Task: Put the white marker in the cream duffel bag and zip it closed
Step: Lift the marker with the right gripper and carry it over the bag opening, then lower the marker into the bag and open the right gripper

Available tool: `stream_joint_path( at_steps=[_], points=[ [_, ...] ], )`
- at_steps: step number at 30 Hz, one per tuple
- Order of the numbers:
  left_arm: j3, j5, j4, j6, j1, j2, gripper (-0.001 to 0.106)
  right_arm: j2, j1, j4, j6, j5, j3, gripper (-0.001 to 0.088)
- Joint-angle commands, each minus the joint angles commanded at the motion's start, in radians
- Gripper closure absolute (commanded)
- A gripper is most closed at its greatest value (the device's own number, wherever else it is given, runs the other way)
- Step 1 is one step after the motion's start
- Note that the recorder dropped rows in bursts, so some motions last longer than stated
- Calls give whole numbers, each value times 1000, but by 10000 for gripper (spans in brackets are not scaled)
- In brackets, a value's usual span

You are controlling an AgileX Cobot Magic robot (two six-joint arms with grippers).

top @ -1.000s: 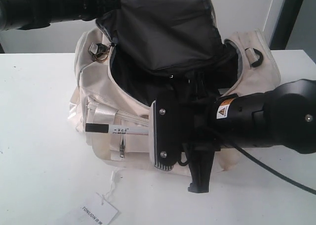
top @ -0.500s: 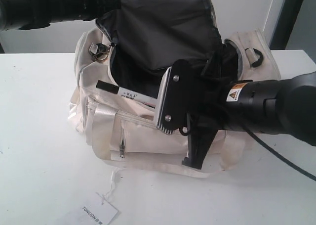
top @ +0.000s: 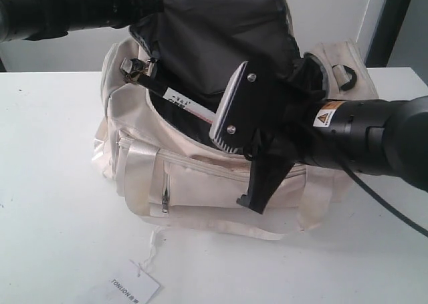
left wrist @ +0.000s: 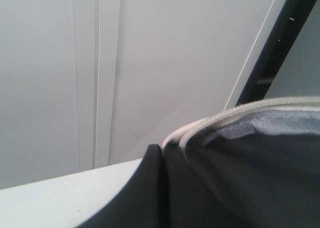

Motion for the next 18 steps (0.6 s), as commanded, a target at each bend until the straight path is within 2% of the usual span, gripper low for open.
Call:
stream_joint_path(
  at_steps=[7,11,14,18],
  points=[
    [0,-14,4,0,0,0,1053,0,-12,0,233,31,-90,868],
    [0,-14,4,0,0,0,1053,0,-66,2,320,175,-163,868],
    [0,-14,7,0,0,0,1053,0,-119,2,367,339,-237,868],
    [0,-14,7,0,0,0,1053,2,-160,-2,405,483,-306,868]
  ],
)
